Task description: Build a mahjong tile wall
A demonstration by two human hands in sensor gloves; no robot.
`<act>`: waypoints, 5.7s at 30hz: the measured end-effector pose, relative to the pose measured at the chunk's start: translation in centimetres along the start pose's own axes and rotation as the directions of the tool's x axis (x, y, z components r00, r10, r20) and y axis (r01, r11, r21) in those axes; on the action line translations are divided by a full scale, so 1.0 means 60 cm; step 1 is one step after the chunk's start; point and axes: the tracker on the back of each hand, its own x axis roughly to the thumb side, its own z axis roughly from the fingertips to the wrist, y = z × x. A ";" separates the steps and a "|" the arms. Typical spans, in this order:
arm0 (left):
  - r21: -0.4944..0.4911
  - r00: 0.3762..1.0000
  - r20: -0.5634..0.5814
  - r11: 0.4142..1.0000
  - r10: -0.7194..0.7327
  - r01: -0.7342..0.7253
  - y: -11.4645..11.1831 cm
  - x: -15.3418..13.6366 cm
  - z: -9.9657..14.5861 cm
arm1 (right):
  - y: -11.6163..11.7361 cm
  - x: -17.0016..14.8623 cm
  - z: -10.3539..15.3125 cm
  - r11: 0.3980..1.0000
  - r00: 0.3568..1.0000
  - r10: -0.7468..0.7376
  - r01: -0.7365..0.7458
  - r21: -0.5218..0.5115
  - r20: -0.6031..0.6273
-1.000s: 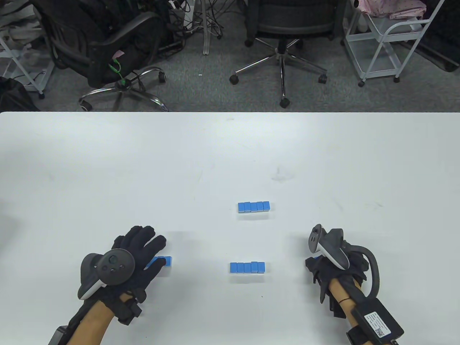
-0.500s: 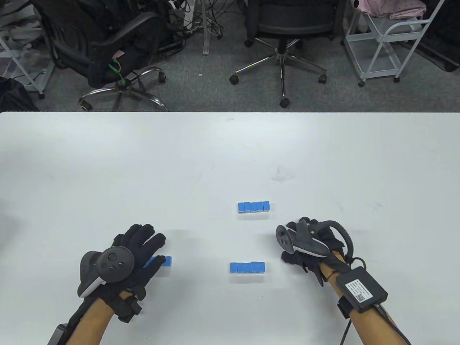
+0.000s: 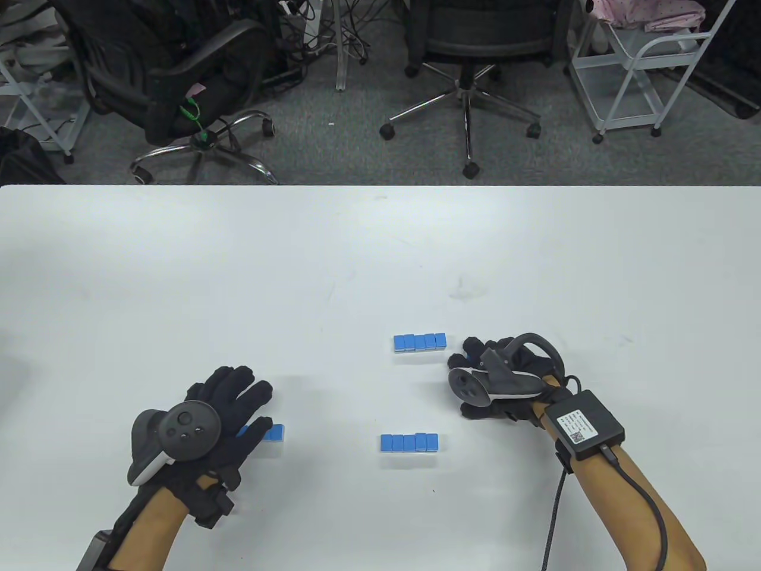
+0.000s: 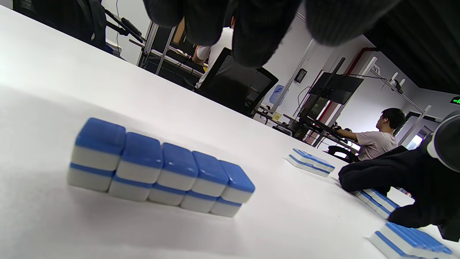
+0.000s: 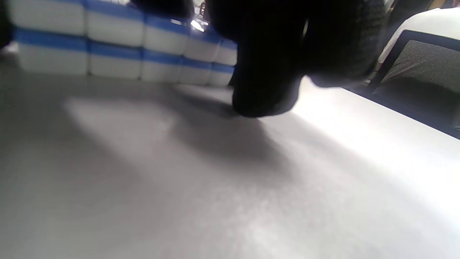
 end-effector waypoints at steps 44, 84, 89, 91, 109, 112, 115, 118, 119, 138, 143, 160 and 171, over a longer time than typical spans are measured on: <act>0.002 1.000 0.016 1.000 0.000 0.000 0.003 0.002 0.001 | -0.023 -0.002 -0.015 0.980 0.998 0.052 -0.057 0.190 0.032; -0.183 0.704 -0.709 0.949 0.054 -0.257 -0.035 -0.033 0.018 | -0.021 -0.075 0.219 0.780 0.672 -0.626 0.532 -0.330 -0.396; -0.212 0.666 -0.745 0.952 -0.011 -0.221 -0.056 -0.004 -0.001 | -0.019 -0.080 0.222 0.762 0.646 -0.648 0.549 -0.343 -0.403; -0.235 0.657 -0.753 0.951 -0.049 -0.199 -0.061 0.005 -0.007 | -0.018 -0.080 0.223 0.762 0.647 -0.648 0.551 -0.341 -0.403; -0.288 0.589 -0.783 0.956 -0.200 -0.058 -0.091 0.052 -0.039 | -0.018 -0.082 0.220 0.746 0.642 -0.666 0.579 -0.329 -0.380; -0.299 0.571 -0.790 0.953 -0.221 -0.045 -0.095 0.060 -0.046 | -0.016 -0.082 0.217 0.745 0.644 -0.667 0.586 -0.320 -0.375; -0.328 0.559 -0.785 0.944 -0.267 -0.011 -0.101 0.066 -0.053 | -0.016 -0.081 0.216 0.745 0.644 -0.667 0.588 -0.316 -0.374; -0.338 0.551 -0.779 0.940 -0.300 0.034 -0.107 0.073 -0.062 | -0.017 -0.082 0.216 0.741 0.641 -0.671 0.589 -0.322 -0.373; -0.341 0.554 -0.775 0.939 -0.305 0.040 -0.108 0.075 -0.065 | -0.017 -0.083 0.216 0.740 0.639 -0.673 0.589 -0.326 -0.372; -0.441 0.871 -0.113 0.810 -0.478 0.387 -0.125 0.133 -0.174 | -0.032 -0.085 0.216 0.732 0.653 -0.679 0.575 -0.366 -0.335; -0.439 0.873 0.057 0.773 -0.485 0.458 -0.130 0.151 -0.201 | -0.030 -0.083 0.215 0.740 0.659 -0.671 0.567 -0.361 -0.339; -0.388 0.826 0.288 0.729 -0.485 0.564 -0.153 0.222 -0.260 | -0.035 -0.080 0.220 0.765 0.682 -0.642 0.536 -0.359 -0.351; -0.393 0.837 0.274 0.740 -0.473 0.547 -0.154 0.226 -0.266 | -0.037 -0.082 0.222 0.761 0.675 -0.646 0.539 -0.361 -0.355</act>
